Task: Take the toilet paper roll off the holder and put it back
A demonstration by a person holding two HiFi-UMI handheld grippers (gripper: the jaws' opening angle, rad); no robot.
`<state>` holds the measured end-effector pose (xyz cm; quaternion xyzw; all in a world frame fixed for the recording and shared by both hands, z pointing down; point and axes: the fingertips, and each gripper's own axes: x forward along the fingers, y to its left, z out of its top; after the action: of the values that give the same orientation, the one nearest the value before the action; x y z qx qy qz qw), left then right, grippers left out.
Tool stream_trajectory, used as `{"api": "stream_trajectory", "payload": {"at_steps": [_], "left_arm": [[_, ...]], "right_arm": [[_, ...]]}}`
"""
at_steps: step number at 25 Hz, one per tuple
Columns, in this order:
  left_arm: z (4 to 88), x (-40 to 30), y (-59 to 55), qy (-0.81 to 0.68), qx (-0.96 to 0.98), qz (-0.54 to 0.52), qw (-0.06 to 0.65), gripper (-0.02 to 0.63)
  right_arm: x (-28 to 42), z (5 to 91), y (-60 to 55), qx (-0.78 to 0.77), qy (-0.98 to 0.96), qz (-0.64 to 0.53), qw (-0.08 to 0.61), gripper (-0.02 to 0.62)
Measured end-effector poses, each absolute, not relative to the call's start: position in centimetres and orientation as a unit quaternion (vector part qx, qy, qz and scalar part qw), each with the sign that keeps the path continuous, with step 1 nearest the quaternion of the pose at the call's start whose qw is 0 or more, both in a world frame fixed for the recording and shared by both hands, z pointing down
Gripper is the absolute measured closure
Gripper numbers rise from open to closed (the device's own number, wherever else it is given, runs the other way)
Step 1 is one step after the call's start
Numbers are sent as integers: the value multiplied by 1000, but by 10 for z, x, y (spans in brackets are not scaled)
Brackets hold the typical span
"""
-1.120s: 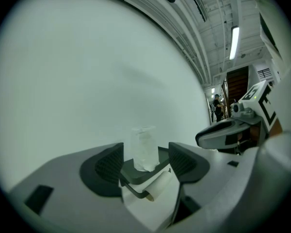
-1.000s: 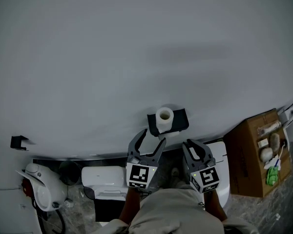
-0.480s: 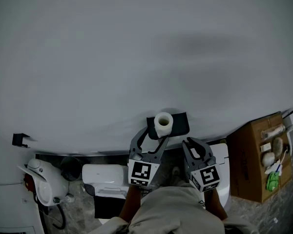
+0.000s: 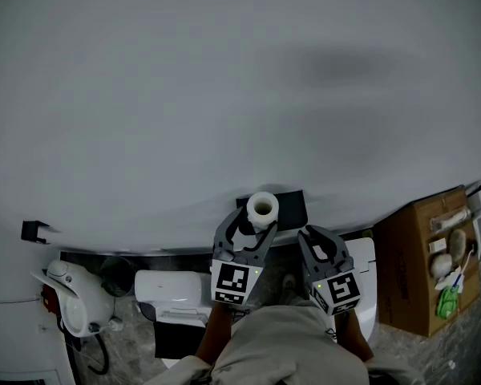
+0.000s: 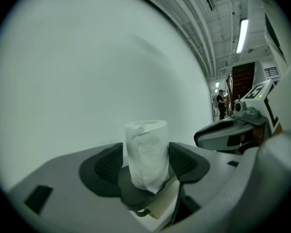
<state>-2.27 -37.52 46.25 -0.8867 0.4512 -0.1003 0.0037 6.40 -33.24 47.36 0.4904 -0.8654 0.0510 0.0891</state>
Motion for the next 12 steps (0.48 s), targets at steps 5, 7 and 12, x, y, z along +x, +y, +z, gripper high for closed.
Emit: {"api": "stream_trajectory", "payload": {"at_steps": [5, 7, 12], "left_arm": [[465, -17, -380, 449, -887, -107, 1, 305], [467, -14, -382, 448, -887, -112, -1, 305], [469, -12, -387, 451, -885, -118, 0, 305]], "right_arm": [[66, 474, -337, 488, -867, 51, 86, 535], [67, 474, -338, 487, -868, 51, 85, 535], [69, 475, -340, 487, -867, 55, 85, 535]]}}
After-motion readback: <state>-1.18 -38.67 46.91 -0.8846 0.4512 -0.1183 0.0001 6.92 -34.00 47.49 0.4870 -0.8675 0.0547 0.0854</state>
